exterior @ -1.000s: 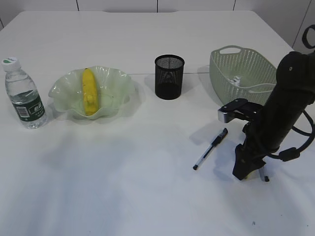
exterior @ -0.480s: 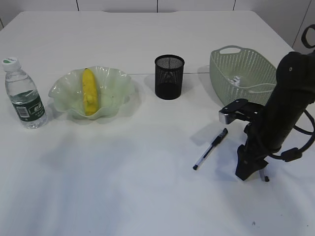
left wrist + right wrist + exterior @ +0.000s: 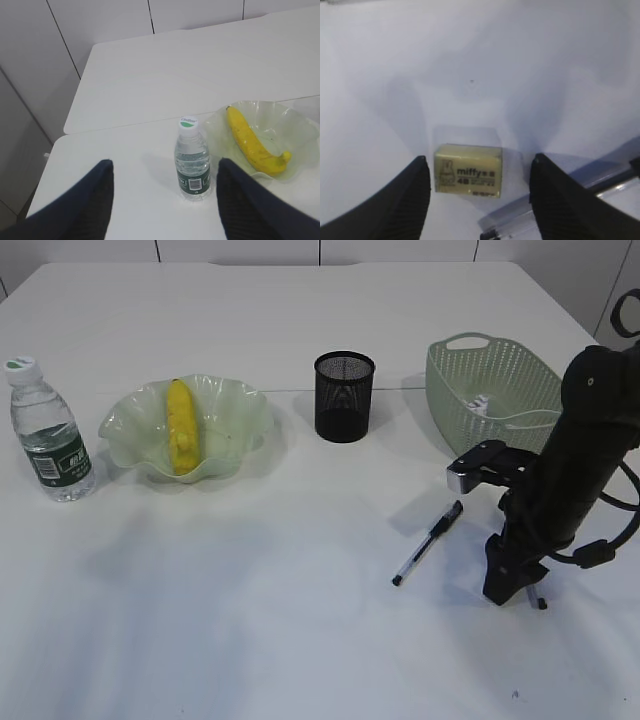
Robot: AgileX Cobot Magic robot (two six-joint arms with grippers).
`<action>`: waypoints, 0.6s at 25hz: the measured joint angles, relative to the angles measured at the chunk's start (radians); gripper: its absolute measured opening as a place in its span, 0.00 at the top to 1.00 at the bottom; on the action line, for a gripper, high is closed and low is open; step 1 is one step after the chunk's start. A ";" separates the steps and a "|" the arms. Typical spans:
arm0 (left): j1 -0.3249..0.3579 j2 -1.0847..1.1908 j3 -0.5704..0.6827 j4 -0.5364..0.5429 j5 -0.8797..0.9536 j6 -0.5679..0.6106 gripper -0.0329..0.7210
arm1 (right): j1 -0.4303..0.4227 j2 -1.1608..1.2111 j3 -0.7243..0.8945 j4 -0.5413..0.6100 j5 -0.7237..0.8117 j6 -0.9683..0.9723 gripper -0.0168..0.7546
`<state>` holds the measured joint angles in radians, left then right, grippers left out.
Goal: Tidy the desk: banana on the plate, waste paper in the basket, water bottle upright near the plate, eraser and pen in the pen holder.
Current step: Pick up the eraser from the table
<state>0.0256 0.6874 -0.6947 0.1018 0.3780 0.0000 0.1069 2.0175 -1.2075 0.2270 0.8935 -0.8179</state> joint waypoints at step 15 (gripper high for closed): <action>0.000 0.000 0.000 0.000 0.006 0.000 0.35 | 0.000 0.000 0.000 0.013 -0.008 0.018 0.37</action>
<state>0.0256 0.6874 -0.6947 0.1018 0.3841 0.0000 0.1069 2.0175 -1.2075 0.2402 0.8855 -0.8002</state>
